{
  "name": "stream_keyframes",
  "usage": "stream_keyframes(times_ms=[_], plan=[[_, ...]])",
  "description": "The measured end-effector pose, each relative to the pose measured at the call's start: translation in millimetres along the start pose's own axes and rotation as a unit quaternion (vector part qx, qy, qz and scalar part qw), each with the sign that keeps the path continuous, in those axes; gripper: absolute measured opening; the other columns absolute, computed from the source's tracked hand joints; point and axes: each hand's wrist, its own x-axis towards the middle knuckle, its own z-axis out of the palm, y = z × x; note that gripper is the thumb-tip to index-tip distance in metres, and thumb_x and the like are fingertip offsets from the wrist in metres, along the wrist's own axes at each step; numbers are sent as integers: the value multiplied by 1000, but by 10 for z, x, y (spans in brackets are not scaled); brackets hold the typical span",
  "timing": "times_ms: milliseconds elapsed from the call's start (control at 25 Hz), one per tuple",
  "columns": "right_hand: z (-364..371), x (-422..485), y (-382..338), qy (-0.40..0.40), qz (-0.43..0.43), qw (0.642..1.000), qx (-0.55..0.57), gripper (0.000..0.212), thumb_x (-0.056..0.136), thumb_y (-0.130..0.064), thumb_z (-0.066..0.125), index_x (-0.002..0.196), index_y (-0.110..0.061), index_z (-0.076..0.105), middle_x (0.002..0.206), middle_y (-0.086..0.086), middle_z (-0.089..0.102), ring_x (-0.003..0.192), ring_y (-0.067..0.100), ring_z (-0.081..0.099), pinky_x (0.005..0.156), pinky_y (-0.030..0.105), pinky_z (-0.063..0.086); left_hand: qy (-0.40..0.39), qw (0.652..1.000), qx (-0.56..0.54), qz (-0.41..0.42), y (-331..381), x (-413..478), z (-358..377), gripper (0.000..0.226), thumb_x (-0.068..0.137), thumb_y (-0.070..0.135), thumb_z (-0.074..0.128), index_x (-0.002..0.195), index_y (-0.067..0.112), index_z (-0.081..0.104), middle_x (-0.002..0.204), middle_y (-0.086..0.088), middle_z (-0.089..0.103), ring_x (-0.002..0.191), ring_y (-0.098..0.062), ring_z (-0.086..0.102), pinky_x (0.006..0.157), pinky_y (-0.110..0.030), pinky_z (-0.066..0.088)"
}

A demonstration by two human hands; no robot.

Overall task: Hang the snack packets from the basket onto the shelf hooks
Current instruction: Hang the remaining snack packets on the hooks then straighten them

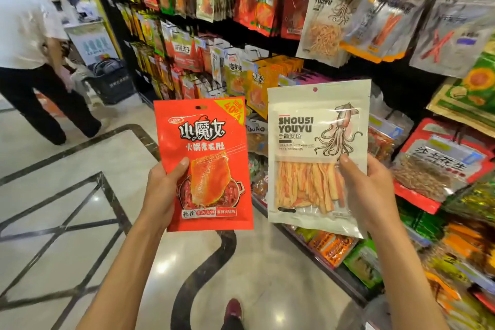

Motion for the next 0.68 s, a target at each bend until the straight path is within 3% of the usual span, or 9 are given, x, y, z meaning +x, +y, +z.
stream_keyframes(times_ms=[120,360,520,680], plan=[[254,444,-39,26,-11,1000,-4,23,97,-27,59,118,-26,67,107,-14,73,97,2,68,82,27,50,-31,1000,-7,3,105,642,119,14,95,14,58,105,13,68,100,-5,76,88,-19,73,73,-29,56],[778,1278,-112,66,0,998,25,17,97,-29,59,111,-33,68,105,-19,72,99,0,66,86,28,48,-49,999,6,-11,178,1688,148,16,95,16,59,107,12,67,105,-9,74,93,-25,72,81,-37,56],[1032,1743,-181,74,-7,996,43,23,97,-23,59,118,-20,67,110,-8,73,106,12,68,93,33,49,-74,997,-15,-16,251,2327,263,15,95,14,59,107,14,67,101,-6,75,88,-20,73,71,-29,59],[1214,2137,-306,101,-18,992,67,26,98,-15,57,122,-12,65,115,-1,72,109,15,67,95,32,47,-116,992,-46,-12,352,2995,495,14,95,10,57,103,13,67,96,-4,76,82,-17,73,72,-30,60]])
